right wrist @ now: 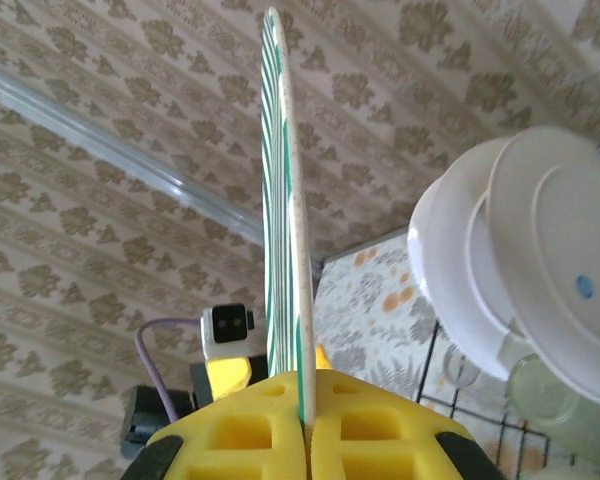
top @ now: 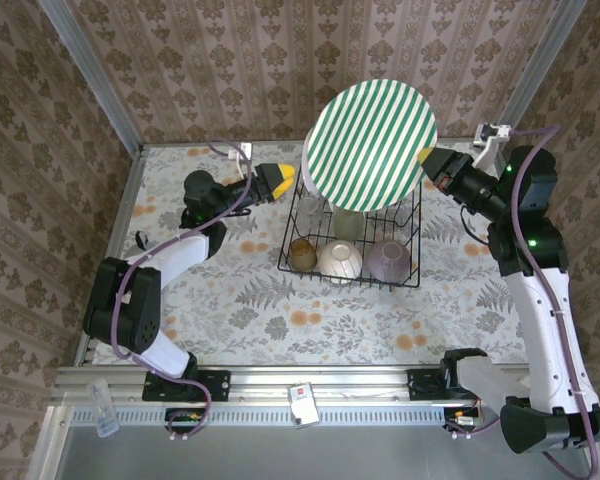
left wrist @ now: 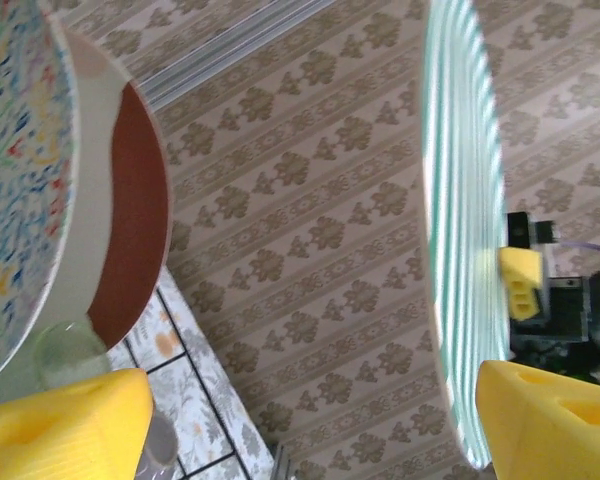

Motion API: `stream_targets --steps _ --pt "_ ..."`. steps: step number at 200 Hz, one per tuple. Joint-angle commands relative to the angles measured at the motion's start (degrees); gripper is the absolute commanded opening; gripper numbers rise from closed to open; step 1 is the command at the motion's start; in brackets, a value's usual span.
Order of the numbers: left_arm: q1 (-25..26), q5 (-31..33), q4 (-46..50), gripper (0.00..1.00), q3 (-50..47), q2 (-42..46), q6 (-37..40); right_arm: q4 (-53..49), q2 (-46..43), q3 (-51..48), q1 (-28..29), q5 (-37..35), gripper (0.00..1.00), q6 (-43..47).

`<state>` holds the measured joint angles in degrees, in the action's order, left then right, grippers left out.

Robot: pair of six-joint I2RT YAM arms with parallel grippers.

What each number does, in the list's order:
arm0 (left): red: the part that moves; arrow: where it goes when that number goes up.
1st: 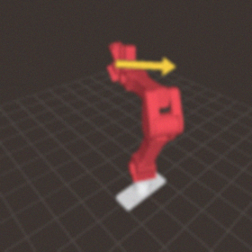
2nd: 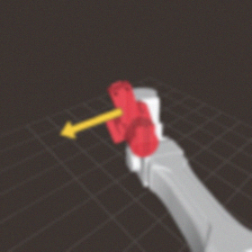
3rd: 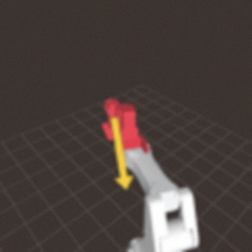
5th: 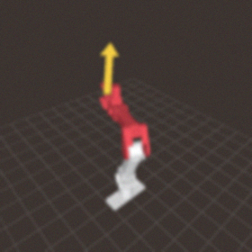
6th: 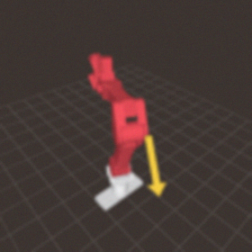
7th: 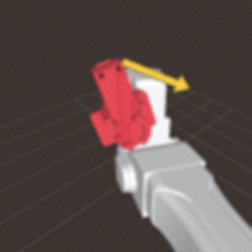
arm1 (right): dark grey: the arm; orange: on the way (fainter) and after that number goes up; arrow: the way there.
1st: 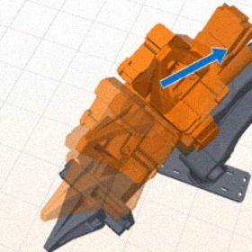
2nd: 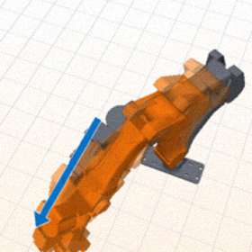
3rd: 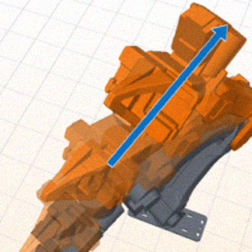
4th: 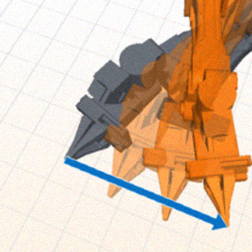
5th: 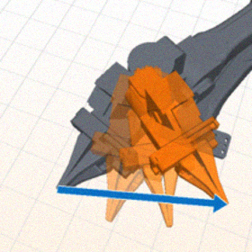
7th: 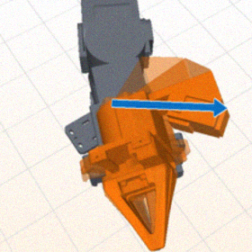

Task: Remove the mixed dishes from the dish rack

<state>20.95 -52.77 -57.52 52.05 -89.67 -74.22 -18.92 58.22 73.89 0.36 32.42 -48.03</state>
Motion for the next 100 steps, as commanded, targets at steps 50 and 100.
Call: stream_targets --steps 50,100 --pt "1.7 -0.5 -3.2 0.74 2.6 3.6 0.3 9.4 2.5 -2.6 3.2 6.8 0.0 -4.7" --pt "2.4 1.8 -0.9 0.59 2.2 4.9 1.1 11.2 3.7 -3.7 4.6 7.3 0.0 -4.8"
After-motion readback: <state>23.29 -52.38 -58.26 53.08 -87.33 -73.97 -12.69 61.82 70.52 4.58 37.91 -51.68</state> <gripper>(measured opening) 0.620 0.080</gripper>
